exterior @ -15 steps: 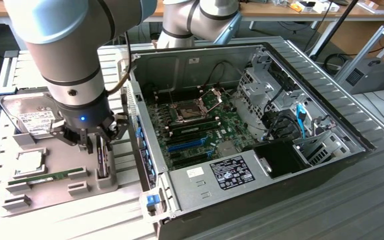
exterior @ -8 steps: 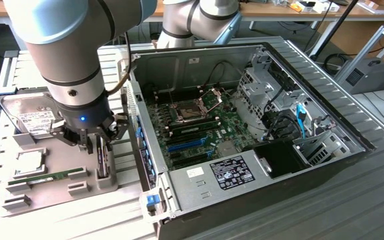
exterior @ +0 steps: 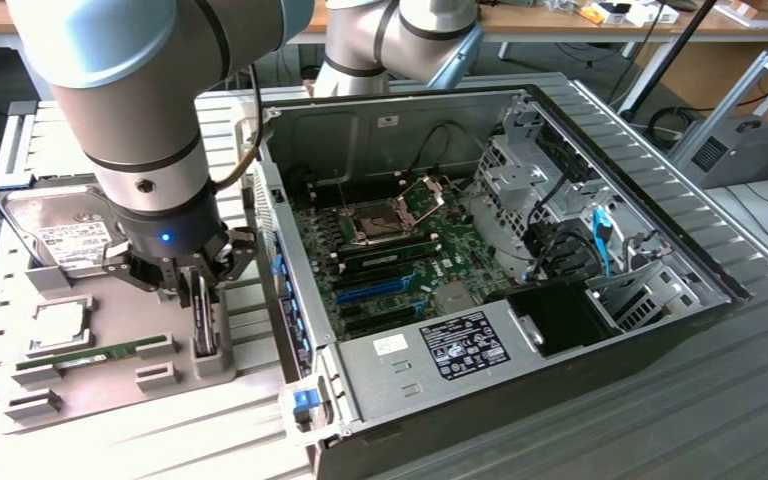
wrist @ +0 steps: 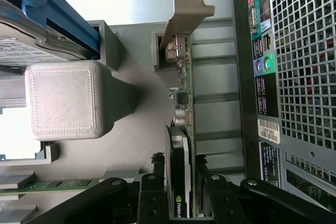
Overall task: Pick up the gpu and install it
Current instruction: 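Pick up the gpu and move the gpu toward the slot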
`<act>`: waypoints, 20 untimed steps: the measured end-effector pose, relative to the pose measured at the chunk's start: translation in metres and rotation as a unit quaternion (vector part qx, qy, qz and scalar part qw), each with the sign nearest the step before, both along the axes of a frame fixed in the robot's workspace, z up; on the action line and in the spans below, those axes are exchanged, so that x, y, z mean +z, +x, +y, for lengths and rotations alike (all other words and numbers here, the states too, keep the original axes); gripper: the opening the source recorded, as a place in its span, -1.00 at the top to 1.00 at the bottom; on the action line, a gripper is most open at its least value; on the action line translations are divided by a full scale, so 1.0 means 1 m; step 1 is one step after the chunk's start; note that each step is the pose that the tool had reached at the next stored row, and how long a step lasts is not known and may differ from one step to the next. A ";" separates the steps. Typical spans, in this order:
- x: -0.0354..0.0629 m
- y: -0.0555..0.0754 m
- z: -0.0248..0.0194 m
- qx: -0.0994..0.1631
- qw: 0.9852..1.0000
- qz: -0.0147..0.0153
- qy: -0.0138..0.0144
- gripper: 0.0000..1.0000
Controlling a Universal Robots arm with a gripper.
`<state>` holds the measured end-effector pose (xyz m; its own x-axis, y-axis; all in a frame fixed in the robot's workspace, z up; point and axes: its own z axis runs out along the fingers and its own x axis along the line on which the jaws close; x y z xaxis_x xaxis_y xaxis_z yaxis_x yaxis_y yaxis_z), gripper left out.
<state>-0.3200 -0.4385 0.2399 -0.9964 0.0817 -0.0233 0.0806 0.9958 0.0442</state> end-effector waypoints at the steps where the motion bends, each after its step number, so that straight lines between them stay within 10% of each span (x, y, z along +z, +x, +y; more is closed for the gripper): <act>1: 0.0000 0.000 0.0000 0.000 1.000 0.000 0.000 0.30; 20: -0.0001 0.000 0.0000 -0.014 1.000 0.000 0.000 0.30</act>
<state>-0.3199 -0.4385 0.2398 -0.9936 0.1105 -0.0232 0.1094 0.9930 0.0442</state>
